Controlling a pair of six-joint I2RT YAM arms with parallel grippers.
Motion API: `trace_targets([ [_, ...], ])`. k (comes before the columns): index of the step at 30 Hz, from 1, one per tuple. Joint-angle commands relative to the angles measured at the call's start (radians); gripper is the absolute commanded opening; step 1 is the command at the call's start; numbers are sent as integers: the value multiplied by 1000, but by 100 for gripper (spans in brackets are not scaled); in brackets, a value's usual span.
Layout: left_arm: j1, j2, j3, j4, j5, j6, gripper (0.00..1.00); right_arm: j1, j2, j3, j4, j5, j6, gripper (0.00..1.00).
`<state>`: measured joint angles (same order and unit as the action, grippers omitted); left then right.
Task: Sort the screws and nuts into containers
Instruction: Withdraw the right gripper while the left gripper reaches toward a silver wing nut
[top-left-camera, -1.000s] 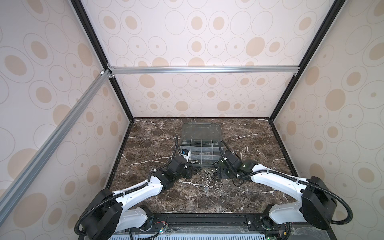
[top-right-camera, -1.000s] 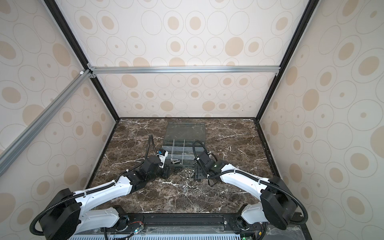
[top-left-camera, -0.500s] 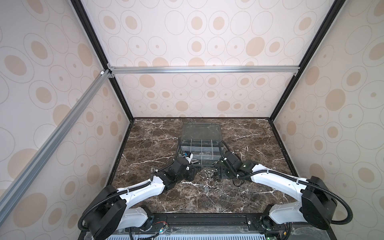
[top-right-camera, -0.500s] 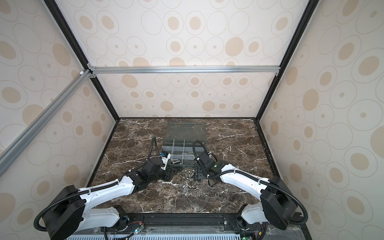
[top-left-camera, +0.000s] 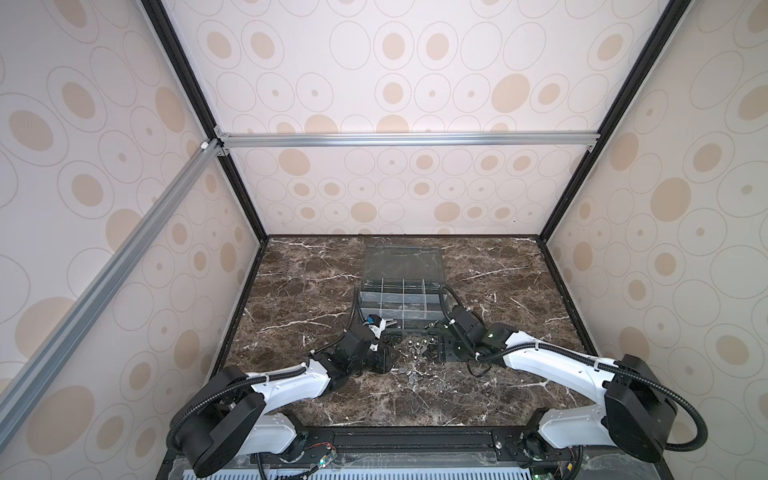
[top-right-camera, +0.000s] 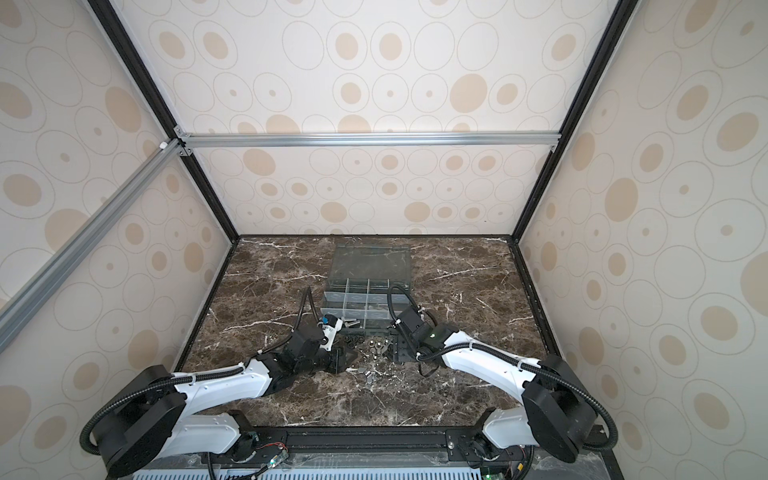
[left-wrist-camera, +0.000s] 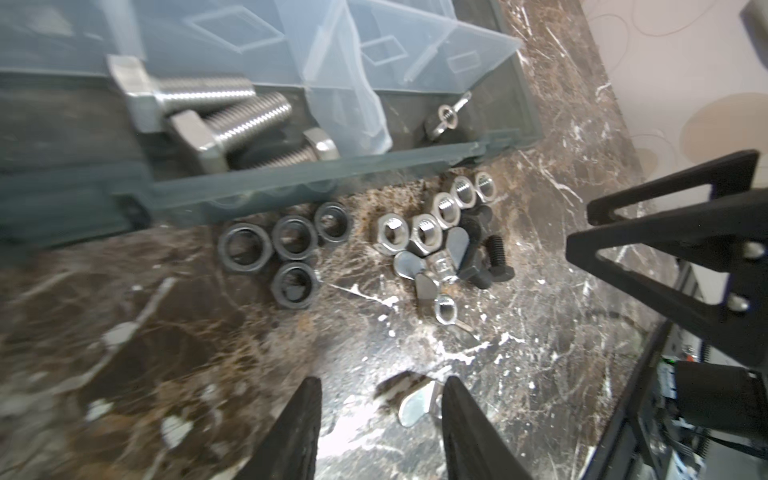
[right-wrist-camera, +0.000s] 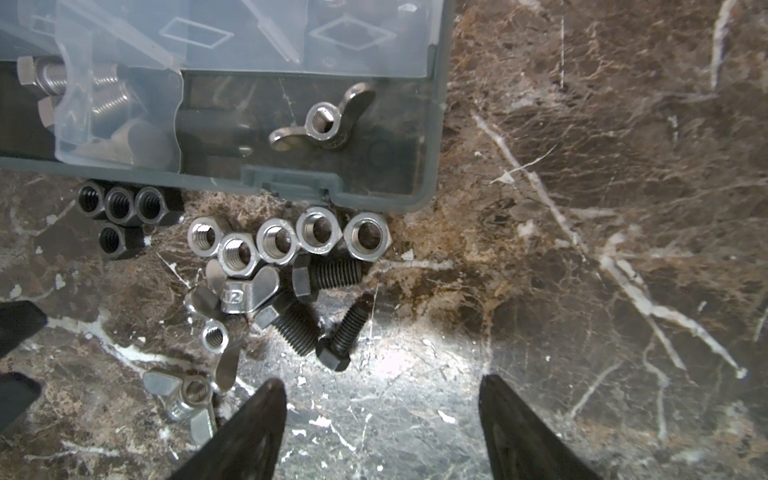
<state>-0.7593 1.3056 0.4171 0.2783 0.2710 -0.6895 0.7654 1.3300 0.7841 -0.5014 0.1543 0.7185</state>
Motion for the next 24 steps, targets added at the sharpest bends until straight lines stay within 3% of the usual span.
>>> trace_targets([
  [1,-6,14,-24,110,72,-54,47,-2,-36,-23,-27,17,22,77],
  [24,-8,218,-140,409,237,-171,44,-2,-63,-75,-13,26,59,77],
])
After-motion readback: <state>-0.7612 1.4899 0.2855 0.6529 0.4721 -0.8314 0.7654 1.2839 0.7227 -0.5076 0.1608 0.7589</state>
